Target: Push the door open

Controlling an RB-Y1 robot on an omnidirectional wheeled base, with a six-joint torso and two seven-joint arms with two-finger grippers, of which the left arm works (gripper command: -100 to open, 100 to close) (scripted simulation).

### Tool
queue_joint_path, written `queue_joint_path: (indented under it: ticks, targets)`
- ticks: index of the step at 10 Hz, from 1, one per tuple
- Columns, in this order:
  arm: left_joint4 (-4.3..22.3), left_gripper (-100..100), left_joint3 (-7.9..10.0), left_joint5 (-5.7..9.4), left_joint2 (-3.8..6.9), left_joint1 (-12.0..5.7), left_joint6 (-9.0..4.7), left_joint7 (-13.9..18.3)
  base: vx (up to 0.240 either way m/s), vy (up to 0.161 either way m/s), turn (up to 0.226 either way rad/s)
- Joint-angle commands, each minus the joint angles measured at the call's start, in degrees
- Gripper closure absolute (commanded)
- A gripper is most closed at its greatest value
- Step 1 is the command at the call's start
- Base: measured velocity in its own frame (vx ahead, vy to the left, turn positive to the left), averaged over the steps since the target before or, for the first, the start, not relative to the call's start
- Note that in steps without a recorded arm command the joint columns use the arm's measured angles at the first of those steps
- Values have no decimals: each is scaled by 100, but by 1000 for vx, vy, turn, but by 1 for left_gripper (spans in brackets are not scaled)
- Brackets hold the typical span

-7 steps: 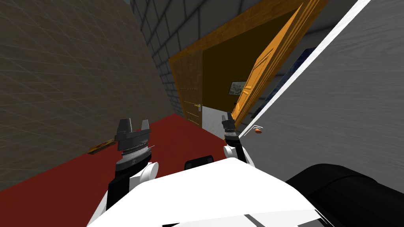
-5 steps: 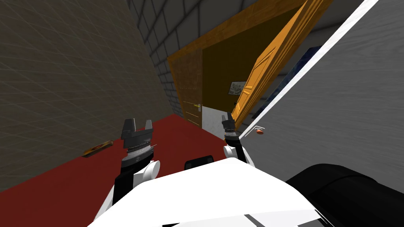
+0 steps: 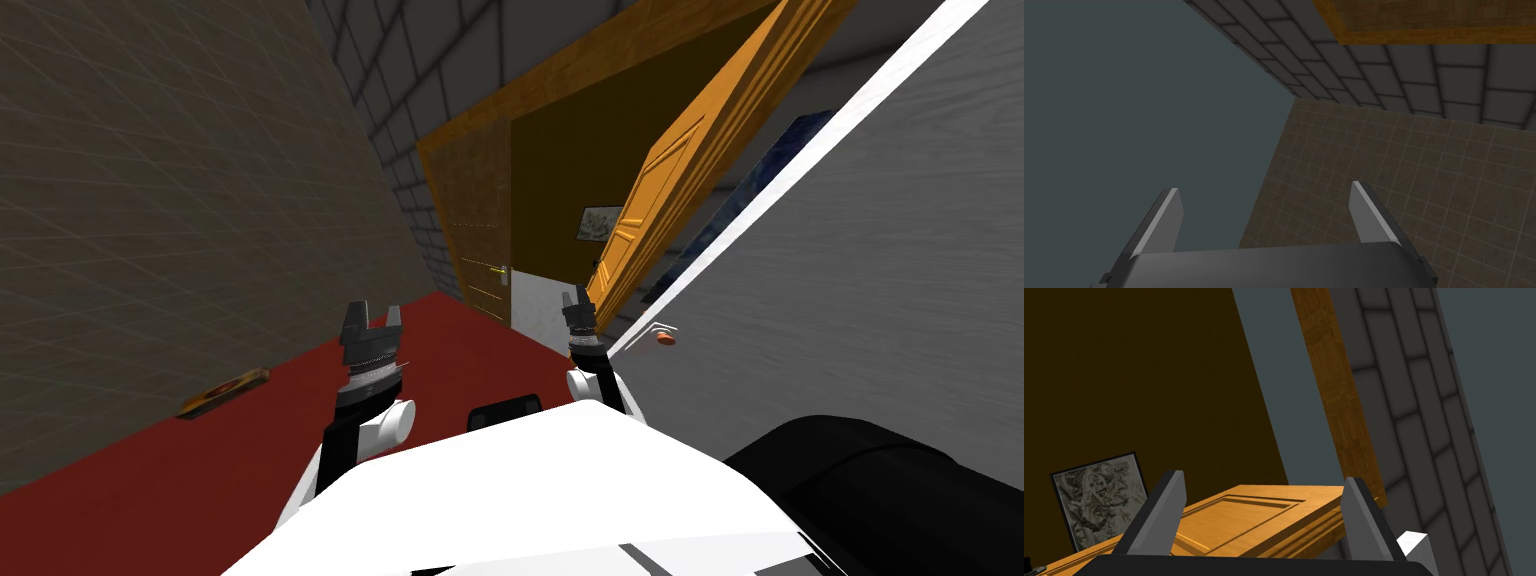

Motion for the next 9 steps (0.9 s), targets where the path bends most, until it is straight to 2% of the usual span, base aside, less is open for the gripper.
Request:
queue_joint_path:
  ticks: [1, 9]
  targets:
    - [166, -100, -61, 18, 1, -125, 37, -29, 73, 19, -45]
    - [1144, -100, -318, 213, 85, -738, 153, -85, 88, 41, -60]
